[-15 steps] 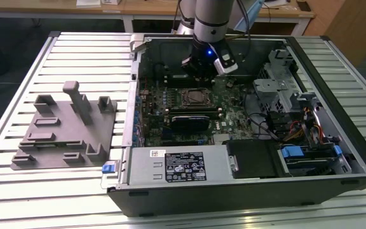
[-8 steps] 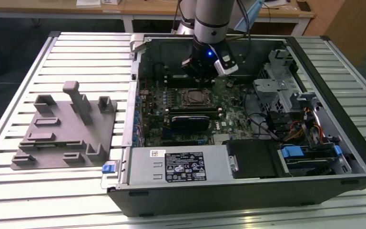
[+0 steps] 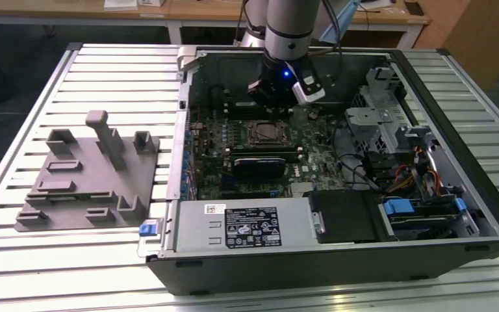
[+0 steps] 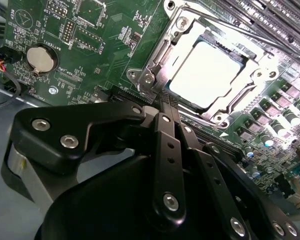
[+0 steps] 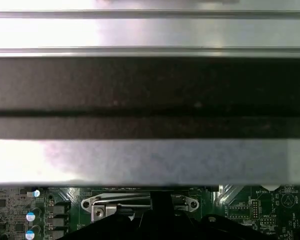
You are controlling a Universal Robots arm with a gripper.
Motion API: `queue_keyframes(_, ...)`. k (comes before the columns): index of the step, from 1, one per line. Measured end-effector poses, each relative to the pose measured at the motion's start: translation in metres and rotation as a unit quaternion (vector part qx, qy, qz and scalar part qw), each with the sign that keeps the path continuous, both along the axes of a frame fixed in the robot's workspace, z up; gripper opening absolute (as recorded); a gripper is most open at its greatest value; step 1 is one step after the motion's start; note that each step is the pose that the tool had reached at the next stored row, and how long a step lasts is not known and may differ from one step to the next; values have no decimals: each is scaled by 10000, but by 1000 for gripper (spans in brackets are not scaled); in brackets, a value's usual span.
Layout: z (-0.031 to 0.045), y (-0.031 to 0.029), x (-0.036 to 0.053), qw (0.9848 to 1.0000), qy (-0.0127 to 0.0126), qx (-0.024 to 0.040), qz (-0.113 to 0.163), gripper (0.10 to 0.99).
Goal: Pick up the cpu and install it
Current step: 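Install the second cpu locking lever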
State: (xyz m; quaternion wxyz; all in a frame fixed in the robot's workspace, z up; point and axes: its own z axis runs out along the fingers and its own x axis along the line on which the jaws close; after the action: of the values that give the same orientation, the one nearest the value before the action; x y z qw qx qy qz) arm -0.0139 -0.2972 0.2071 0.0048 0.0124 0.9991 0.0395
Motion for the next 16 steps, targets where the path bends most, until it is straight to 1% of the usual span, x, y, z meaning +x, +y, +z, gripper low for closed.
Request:
queue_keyframes(7,0,-22,0,10000,0,1,-1,106)
queue_keyframes(9,14,-24,0,10000,1,-1,-1,106)
queue_keyframes(14,141,-24,0,10000,0,0,-1,106)
queue_keyframes(16,173,-24,0,10000,1,-3,0,106)
